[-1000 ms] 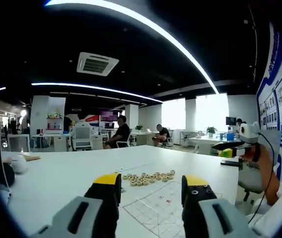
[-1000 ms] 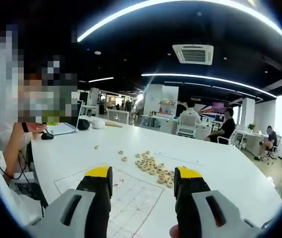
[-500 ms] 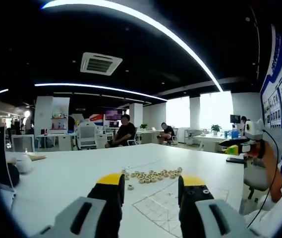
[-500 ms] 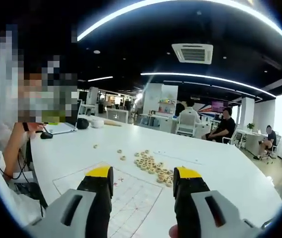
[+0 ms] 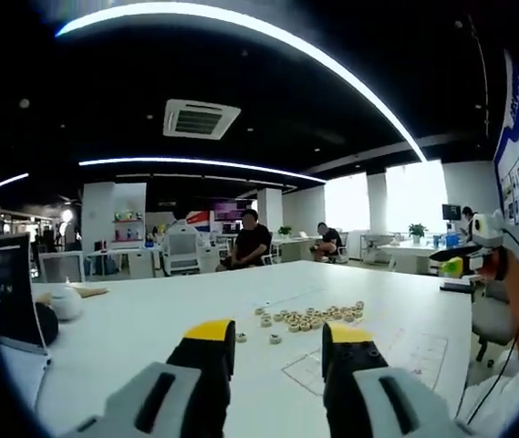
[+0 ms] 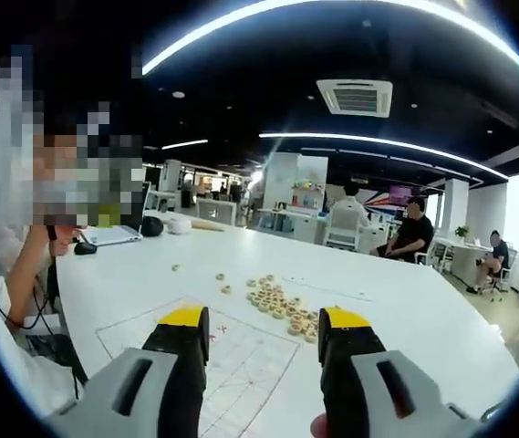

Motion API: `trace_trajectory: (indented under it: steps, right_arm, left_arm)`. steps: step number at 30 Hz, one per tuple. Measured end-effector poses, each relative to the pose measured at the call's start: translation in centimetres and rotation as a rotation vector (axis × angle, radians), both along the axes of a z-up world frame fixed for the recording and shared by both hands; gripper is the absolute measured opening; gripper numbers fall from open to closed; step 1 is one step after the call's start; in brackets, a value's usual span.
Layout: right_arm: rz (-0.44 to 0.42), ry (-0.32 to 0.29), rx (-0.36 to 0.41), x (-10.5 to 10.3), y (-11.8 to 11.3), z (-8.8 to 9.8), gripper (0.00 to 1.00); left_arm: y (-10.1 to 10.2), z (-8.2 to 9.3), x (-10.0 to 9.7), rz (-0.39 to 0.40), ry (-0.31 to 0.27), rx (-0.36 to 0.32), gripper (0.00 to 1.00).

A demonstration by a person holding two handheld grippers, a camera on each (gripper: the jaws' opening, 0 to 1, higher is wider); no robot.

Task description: Pick up the chess pieces one by one and place each piece onto its starting position on the chessboard, setting the pieces on their correct points until all the chess pieces are arranged in the starting layout

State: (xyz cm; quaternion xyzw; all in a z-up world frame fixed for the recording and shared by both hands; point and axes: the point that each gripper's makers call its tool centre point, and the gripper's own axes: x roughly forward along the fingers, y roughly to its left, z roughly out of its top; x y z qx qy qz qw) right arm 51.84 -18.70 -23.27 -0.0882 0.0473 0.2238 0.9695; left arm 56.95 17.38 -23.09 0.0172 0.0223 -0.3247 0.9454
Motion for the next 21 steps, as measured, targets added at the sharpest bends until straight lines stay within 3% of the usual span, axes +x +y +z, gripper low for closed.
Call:
trace_trajectory:
  steps: [4, 7, 8, 11, 21]
  right_arm:
    - [0.001, 0.005, 0.002, 0.1, 0.1, -0.1, 0.48]
    - [0.000, 0.007, 0.000, 0.2, 0.0, -0.2, 0.48]
    - [0.000, 0.006, 0.000, 0.1, 0.0, -0.1, 0.48]
    - [0.017, -0.007, 0.010, -0.2, 0.3, 0.5, 0.48]
    - [0.117, -0.015, 0.008, -2.3, 2.4, 1.2, 0.49]
  left_arm:
    - [-0.6, -0.9, 0.5, -0.020, 0.009, 0.009, 0.38]
    - [-0.8, -3.3, 1.6, -0.028, 0.057, 0.046, 0.37]
    - [-0.9, -5.3, 2.4, -0.034, 0.103, 0.083, 0.37]
    - [-0.8, -7.1, 3.8, -0.036, 0.124, 0.123, 0.40]
    - [1.9, -11.3, 9.4, 0.049, 0.212, 0.178, 0.40]
